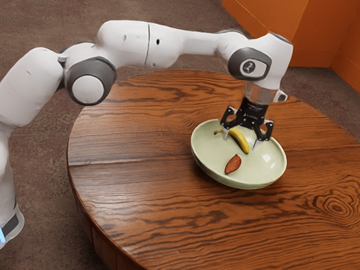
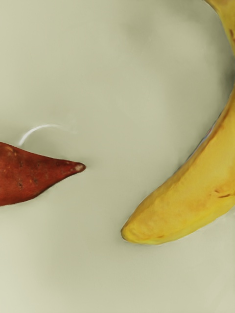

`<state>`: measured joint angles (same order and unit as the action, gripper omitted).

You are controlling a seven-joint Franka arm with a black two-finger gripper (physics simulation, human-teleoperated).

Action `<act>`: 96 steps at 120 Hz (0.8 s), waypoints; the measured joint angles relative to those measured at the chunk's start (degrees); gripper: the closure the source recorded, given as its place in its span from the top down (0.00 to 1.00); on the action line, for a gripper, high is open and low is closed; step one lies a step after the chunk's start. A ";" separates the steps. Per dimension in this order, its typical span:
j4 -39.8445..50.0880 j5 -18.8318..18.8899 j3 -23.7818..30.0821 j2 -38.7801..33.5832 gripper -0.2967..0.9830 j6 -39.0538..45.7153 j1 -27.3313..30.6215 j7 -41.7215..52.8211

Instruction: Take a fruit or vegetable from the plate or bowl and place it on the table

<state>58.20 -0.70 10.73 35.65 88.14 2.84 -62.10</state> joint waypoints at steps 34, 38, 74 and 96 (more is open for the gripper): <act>0.47 1.24 0.09 1.28 0.77 5.15 -0.67 7.42; 0.54 1.28 0.10 1.54 0.77 5.84 -0.66 8.82; 3.36 3.48 -0.18 1.88 0.77 9.83 -1.32 20.84; 3.68 3.49 -0.53 1.46 0.77 11.58 -0.98 25.45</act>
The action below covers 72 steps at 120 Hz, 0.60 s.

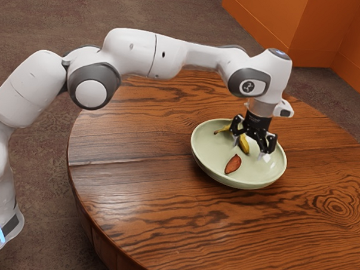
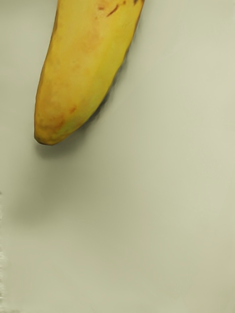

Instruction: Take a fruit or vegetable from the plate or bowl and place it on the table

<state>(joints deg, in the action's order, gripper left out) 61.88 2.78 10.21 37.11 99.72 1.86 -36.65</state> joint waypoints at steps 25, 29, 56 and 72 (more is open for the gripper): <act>8.32 -1.47 -4.44 -7.91 0.77 1.65 -3.18 3.17; 9.48 -1.73 -5.07 -9.00 0.77 1.80 -3.53 3.49; 12.40 -3.80 -6.28 -11.58 0.77 3.24 -4.47 5.25; 18.60 -4.83 -10.83 -16.52 0.77 4.11 -7.53 5.72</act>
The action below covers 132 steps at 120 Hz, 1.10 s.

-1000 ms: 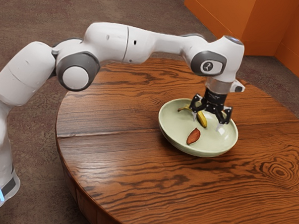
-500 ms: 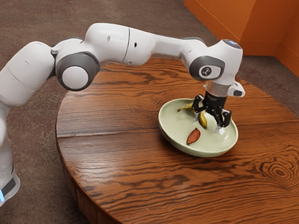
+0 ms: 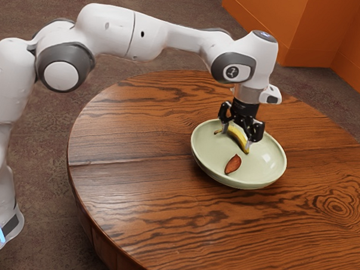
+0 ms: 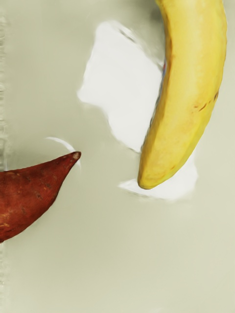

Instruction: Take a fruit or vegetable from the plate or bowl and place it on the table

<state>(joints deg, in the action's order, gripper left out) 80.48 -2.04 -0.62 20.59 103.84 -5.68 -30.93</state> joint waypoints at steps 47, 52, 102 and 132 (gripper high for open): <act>4.02 -2.59 -1.60 -1.25 0.76 3.38 -5.88 -0.62; 5.47 -3.08 -2.14 -1.81 0.76 3.76 -6.06 -0.85; 9.13 -5.16 -4.22 -3.11 0.74 6.92 -7.40 -2.73; 9.08 -5.69 -5.11 -2.25 0.70 7.40 -6.63 -3.57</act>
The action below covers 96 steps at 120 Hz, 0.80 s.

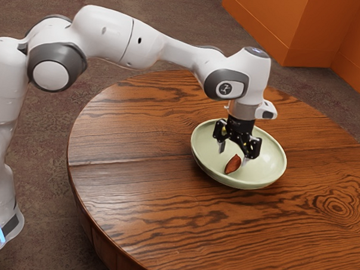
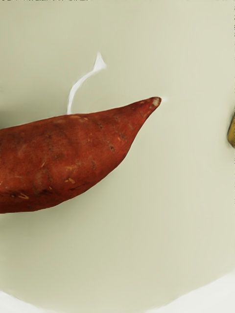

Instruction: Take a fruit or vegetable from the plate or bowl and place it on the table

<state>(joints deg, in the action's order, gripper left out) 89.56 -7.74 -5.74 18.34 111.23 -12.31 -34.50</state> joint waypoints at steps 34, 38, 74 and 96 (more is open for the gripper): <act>-0.78 -0.09 0.32 1.94 0.63 0.22 1.50 -0.69; -0.93 -0.07 0.35 1.93 0.62 0.28 1.50 -0.76; -3.22 0.16 1.46 4.38 0.60 1.99 1.53 -1.18; -3.40 0.08 1.64 4.90 0.49 3.15 1.59 -1.54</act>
<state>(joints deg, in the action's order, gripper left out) 86.16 -7.66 -4.10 23.24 114.38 -10.72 -36.04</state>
